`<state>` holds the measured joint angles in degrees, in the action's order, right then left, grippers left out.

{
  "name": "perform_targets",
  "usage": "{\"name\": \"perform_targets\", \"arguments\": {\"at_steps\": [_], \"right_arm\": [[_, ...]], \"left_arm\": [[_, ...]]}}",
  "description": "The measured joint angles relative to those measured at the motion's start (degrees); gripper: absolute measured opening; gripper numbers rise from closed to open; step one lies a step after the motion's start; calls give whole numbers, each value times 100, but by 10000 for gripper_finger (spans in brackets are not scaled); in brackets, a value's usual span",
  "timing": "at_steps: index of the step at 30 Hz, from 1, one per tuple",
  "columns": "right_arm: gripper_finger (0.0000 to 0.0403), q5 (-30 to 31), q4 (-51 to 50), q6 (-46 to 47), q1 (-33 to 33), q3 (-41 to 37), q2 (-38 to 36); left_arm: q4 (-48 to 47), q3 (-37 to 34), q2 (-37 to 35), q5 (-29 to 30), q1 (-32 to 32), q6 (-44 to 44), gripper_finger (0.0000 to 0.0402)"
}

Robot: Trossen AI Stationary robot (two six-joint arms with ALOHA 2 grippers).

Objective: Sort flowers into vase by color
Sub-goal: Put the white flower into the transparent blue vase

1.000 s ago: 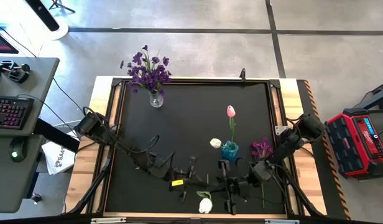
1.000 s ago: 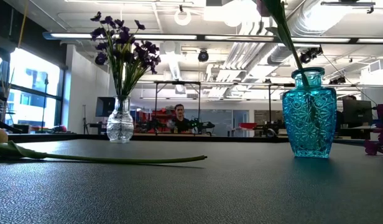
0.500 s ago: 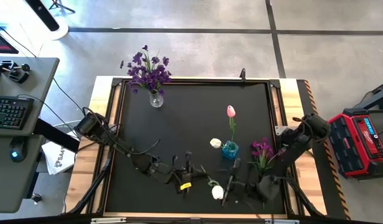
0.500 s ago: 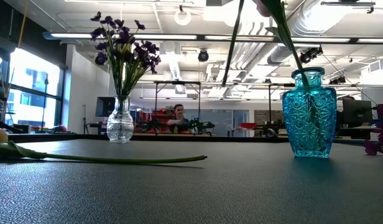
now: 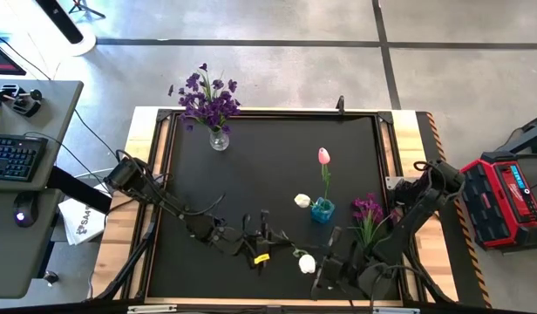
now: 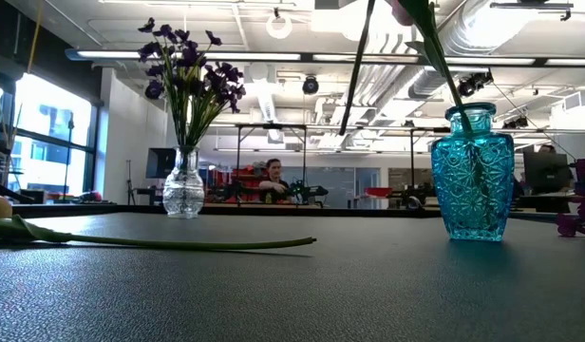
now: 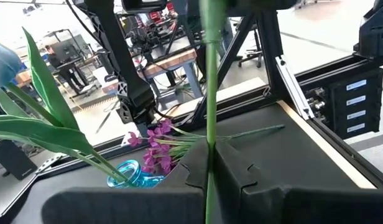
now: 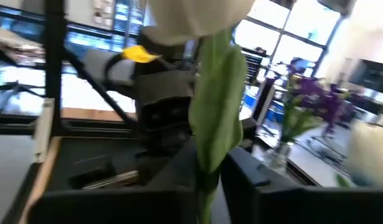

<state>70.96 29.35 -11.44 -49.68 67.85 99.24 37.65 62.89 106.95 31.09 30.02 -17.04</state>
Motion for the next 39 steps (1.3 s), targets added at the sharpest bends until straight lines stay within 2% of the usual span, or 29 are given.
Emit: {"name": "perform_targets", "arguments": {"at_steps": [3, 7, 10, 14, 16, 18, 22, 25, 28, 34, 39], "right_arm": [[8, 477, 3, 7, -70, 0, -35], [14, 1002, -74, 225, -284, 0, -313], [4, 1133, -481, 577, -515, -4, -639], [3, 1601, -1904, 1849, -826, -11, -1134], [2, 1450, -2802, 2707, -948, -11, -1454], [2, 1038, -3765, 3677, -1020, -11, -1803], [1, 494, -5678, 5302, -945, -15, -2462], [1, 99, -6598, 5965, -773, -20, -2934], [1, -196, -6872, 6011, -562, -20, -3390], [0, -649, -6916, 5364, -126, -20, -4044], [0, -655, -7128, 5101, 158, -20, -4314]], "left_arm": [[-2, 0, -1, 14, -11, 46, 21], [-168, 0, -45, 384, -13, -23, 65], [-544, 0, -161, 1010, -13, -118, 103], [-1313, 0, -415, 2172, 72, -23, 140], [-1788, 0, -512, 2618, 144, 138, 150], [-2286, 0, -594, 2846, 221, 371, 156], [-3018, -2, -683, 2949, 323, 1011, 158], [-3376, -4, -676, 2946, 397, 1348, 158], [-3651, -23, -676, 2951, 428, 1690, 158], [-3824, -39, -674, 2951, 426, 1928, 158], [-3834, -39, -674, 2951, 424, 1952, 158]]}}
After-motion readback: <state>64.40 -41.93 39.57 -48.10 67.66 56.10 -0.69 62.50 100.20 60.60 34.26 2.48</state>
